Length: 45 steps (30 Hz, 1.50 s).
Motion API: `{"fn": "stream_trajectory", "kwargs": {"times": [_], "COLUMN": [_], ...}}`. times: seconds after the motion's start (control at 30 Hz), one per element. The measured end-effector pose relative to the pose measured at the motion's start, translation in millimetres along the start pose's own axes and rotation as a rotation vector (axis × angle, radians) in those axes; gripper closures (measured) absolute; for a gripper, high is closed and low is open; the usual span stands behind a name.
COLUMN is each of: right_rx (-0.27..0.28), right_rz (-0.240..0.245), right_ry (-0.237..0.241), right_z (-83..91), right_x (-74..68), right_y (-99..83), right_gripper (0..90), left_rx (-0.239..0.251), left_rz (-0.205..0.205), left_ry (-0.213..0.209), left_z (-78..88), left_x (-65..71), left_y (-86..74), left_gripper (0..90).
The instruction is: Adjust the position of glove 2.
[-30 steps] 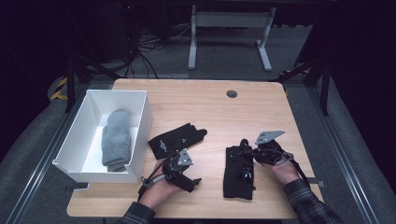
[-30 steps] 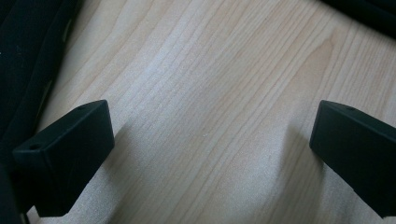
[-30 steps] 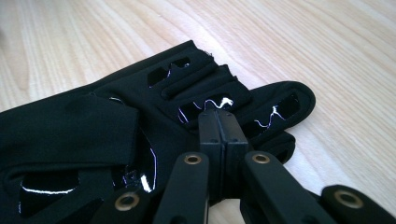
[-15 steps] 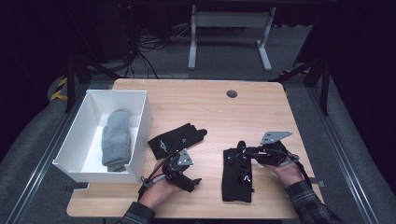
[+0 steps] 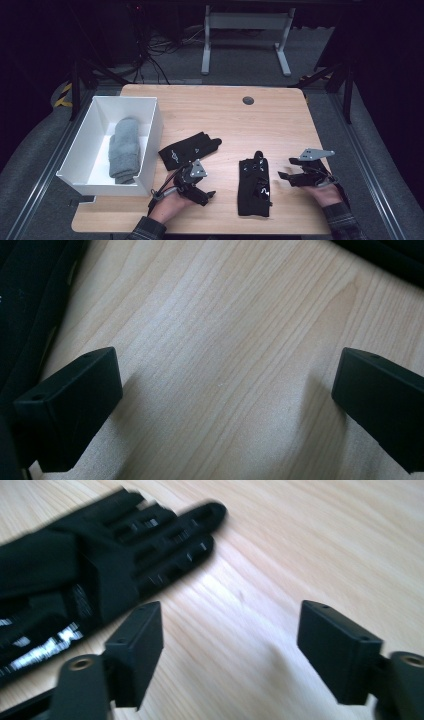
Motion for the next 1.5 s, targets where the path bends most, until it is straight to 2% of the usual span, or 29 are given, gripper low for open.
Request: {"fn": "stream_trajectory", "kwargs": {"times": [0.1, 0.17, 0.2, 0.27, 0.37, 0.47, 0.53, 0.67, 0.8, 0.93, 0.97, 1.17, 1.23, 1.37, 1.47, 1.5], "right_rx": [0.009, 0.012, 0.002, -0.011, -0.004, 0.012, 0.012, 0.012, 0.012, 0.012, 0.012, 0.012, 0.012, 0.012, 0.012, 0.012], "right_rz": [-0.009, -0.012, -0.015, -0.008, -0.013, -0.013, -0.014, -0.014, -0.013, -0.014, -0.015, -0.015, -0.015, -0.015, -0.015, -0.015], "right_ry": [-0.03, -0.034, -0.044, -0.046, -0.041, -0.043, -0.041, -0.041, -0.041, -0.041, -0.042, -0.042, -0.042, -0.042, -0.042, -0.042], "right_z": [0.5, -0.3, -4.0, -5.9, -7.8, -8.8, -9.1, -9.1, -9.1, -9.1, -9.1, -9.1, -9.1, -9.1, -9.1, -9.1], "right_x": [5.8, 6.8, 7.1, 6.7, 6.0, 7.0, 7.0, 7.0, 7.1, 7.1, 7.0, 7.0, 7.0, 7.0, 7.0, 7.0], "right_y": [-8.0, -8.9, -10.9, -12.2, -13.1, -13.9, -13.7, -13.7, -13.7, -13.7, -13.7, -13.7, -13.7, -13.7, -13.7, -13.7], "right_gripper": [17.8, 17.1, 16.5, 16.0, 15.0, 13.0, 13.0, 13.0, 13.0, 13.1, 13.1, 13.1, 13.1, 13.1, 13.1, 13.1], "left_rx": [-0.005, -0.019, -0.038, -0.04, -0.025, -0.011, 0.004, 0.002, -0.01, -0.022, -0.045, -0.09, -0.112, -0.112, -0.112, -0.109], "left_rz": [0.005, 0.009, 0.017, 0.015, 0.019, 0.017, 0.016, 0.048, 0.063, 0.073, 0.076, 0.095, 0.1, 0.118, 0.121, 0.131], "left_ry": [-0.001, 0.003, 0.003, 0.007, 0.031, 0.073, 0.097, 0.148, 0.191, 0.208, 0.225, 0.259, 0.262, 0.246, 0.246, 0.238], "left_z": [0.4, 1.2, 3.3, 4.4, 11.7, 19.4, 22.5, 23.0, 21.8, 18.5, 16.0, 10.2, 7.7, 7.3, 7.0, 6.7], "left_x": [-0.1, -0.6, -0.9, -1.6, -4.3, -8.1, -14.0, -31.3, -43.4, -50.5, -54.9, -67.0, -69.7, -71.8, -71.1, -70.4], "left_y": [0.3, 0.9, 2.1, 2.8, 7.3, 13.5, 18.6, 25.7, 29.3, 30.2, 29.4, 25.9, 23.0, 21.6, 22.2, 23.2], "left_gripper": [0.8, 1.1, 4.1, 4.7, 5.7, 8.1, 14.4, 18.2, 29.0, 40.1, 43.7, 53.9, 56.6, 62.5, 71.4, 79.2]}}
Point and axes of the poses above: each handheld gripper's, and its own axes: z roughly backward along the jaws, y roughly out of its top, x roughly to its right, the point moved 6 cm from there along -z, roughly forward along the jaws, and after that the axes turned 1 degree about x, right-handed, at the moved point
